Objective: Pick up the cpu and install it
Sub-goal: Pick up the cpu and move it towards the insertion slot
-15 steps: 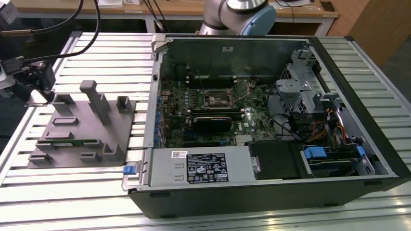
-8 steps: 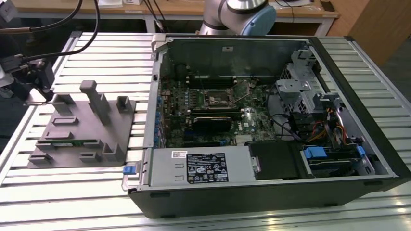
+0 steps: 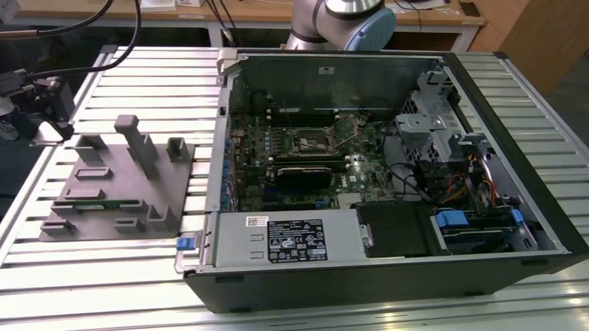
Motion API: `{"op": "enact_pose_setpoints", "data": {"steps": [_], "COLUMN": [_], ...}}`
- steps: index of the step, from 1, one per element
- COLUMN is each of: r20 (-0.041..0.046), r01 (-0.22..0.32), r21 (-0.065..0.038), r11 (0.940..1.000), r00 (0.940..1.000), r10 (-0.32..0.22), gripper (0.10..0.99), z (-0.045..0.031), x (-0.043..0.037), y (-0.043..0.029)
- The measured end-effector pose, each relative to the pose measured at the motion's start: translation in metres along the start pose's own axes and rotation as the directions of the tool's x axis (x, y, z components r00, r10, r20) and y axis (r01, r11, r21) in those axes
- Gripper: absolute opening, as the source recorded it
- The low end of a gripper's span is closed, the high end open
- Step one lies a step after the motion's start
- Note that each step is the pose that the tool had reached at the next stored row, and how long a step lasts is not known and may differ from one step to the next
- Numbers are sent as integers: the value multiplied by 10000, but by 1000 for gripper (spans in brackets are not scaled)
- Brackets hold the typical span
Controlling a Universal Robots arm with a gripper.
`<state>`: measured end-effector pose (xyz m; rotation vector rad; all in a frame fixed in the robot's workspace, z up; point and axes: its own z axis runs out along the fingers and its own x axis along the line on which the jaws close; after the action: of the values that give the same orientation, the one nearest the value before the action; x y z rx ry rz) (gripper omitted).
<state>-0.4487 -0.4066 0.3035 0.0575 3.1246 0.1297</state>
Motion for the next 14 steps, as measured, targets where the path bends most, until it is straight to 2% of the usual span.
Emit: {"op": "enact_pose_setpoints", "data": {"steps": [14], "r20": [1], "r01": [0], "r21": [-1], "r11": [10000], "r00": [10000], "r10": [0], "gripper": [541], "z": [-297], "x": [-2], "y": [67]}}
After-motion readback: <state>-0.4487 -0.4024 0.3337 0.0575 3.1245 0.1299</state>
